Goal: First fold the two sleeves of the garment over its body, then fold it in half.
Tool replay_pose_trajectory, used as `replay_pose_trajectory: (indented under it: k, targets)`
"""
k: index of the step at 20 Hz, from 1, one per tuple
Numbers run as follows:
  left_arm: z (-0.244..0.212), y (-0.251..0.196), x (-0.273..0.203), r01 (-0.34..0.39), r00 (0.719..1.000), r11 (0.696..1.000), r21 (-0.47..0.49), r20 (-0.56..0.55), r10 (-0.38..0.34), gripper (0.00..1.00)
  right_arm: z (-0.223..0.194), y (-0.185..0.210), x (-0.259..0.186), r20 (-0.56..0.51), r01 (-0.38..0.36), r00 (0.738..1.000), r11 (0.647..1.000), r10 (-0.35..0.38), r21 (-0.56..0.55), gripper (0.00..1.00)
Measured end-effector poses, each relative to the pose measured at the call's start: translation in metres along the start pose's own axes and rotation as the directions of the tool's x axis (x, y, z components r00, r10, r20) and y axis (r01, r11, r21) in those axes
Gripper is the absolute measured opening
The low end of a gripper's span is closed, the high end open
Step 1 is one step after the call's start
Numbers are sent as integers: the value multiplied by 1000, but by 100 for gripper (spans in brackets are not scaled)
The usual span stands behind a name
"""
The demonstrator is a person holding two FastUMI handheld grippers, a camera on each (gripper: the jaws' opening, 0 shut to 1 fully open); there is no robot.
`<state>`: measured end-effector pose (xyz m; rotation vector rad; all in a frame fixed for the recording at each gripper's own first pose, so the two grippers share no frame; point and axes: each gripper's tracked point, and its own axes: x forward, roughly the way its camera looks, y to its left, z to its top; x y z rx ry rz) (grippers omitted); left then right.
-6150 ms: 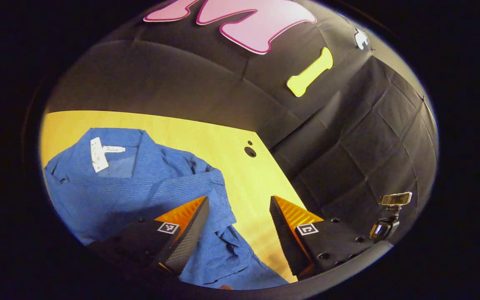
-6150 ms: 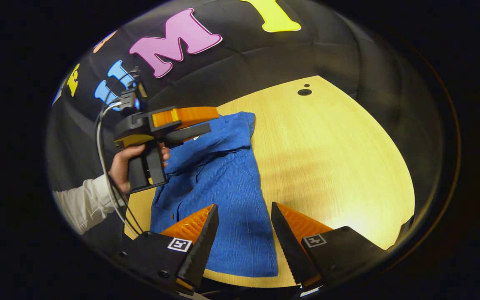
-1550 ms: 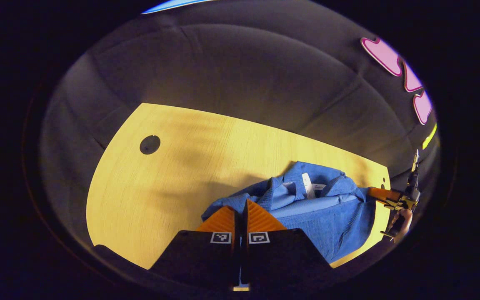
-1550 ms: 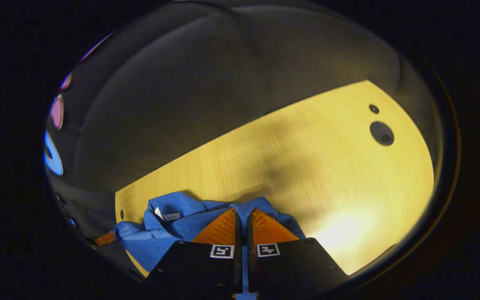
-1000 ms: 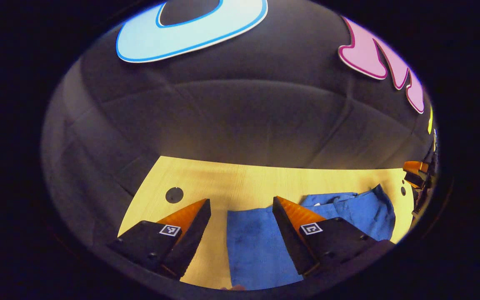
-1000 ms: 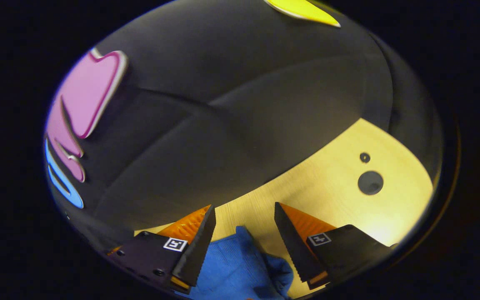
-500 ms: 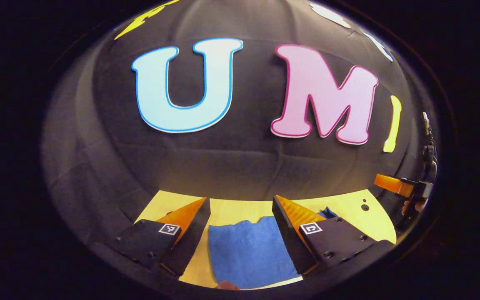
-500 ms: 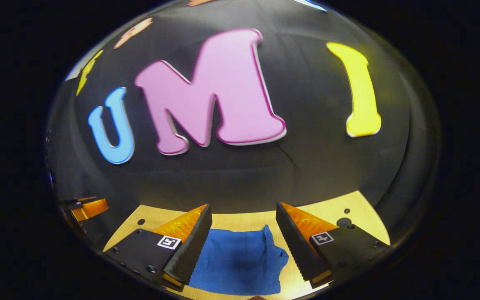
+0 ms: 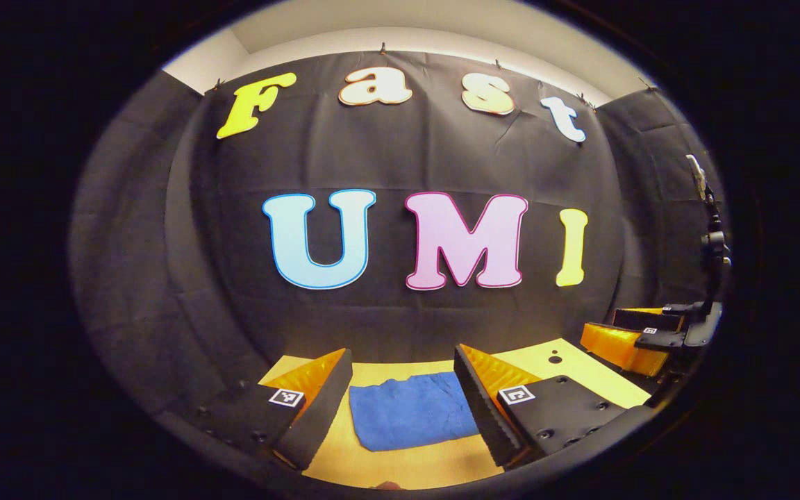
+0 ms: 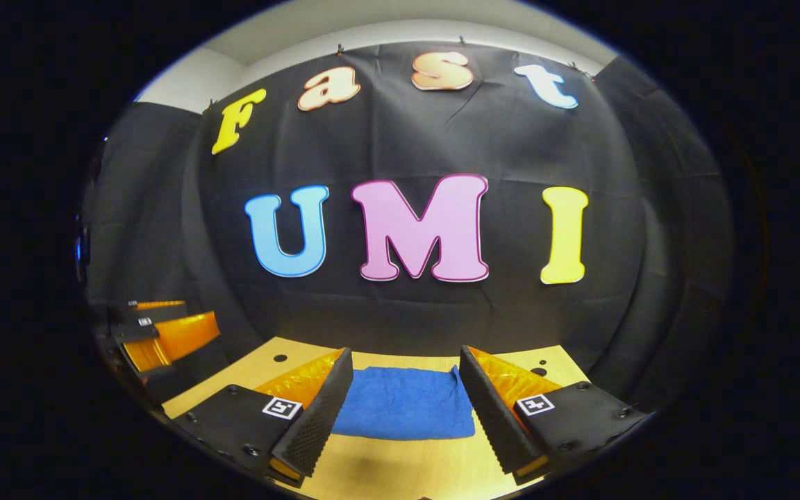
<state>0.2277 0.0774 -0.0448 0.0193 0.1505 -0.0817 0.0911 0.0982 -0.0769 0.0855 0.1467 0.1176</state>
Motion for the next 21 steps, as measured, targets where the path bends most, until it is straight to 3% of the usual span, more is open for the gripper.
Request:
replay_pose_trajectory:
  k: [5, 12, 13, 14, 15, 17, 18, 19, 20, 21]
  targets:
    - [-12, 2, -66, 1, 1000, 997, -84, -14, -2, 84, 13, 15, -71, 24, 15, 1000, 1000, -15, 23, 96]
    - [9, 9, -103, -26, 999, 999, -24, 43, 27, 84, 43, 42, -105, 86, -15, 996, 999, 18, -37, 96]
    - [13, 9, -108, -33, 998, 999, -12, 53, 34, 84, 45, 45, -110, 86, -17, 996, 999, 20, -35, 88]
    - [20, 10, -113, -42, 997, 999, 1, 71, 42, 84, 50, 47, -112, 102, -19, 994, 999, 23, -39, 88]
    - [27, 9, -116, -47, 995, 999, 11, 94, 46, 84, 57, 50, -114, 116, -19, 993, 999, 23, -41, 96]
    - [34, 4, -122, -46, 992, 998, 32, 118, 42, 83, 63, 51, -119, 133, -14, 991, 998, 21, -53, 96]
    - [36, 3, -126, -48, 992, 998, 44, 123, 42, 84, 63, 52, -123, 131, -11, 991, 998, 18, -55, 88]
    - [40, 1, -128, -47, 991, 997, 54, 129, 39, 84, 66, 55, -125, 137, -13, 990, 999, 20, -52, 88]
    - [44, -2, -129, -44, 990, 997, 59, 134, 36, 83, 70, 57, -124, 156, -14, 987, 998, 22, -55, 96]
    - [44, -4, -128, -38, 991, 998, 57, 133, 30, 84, 74, 58, -124, 160, -13, 987, 999, 22, -53, 88]
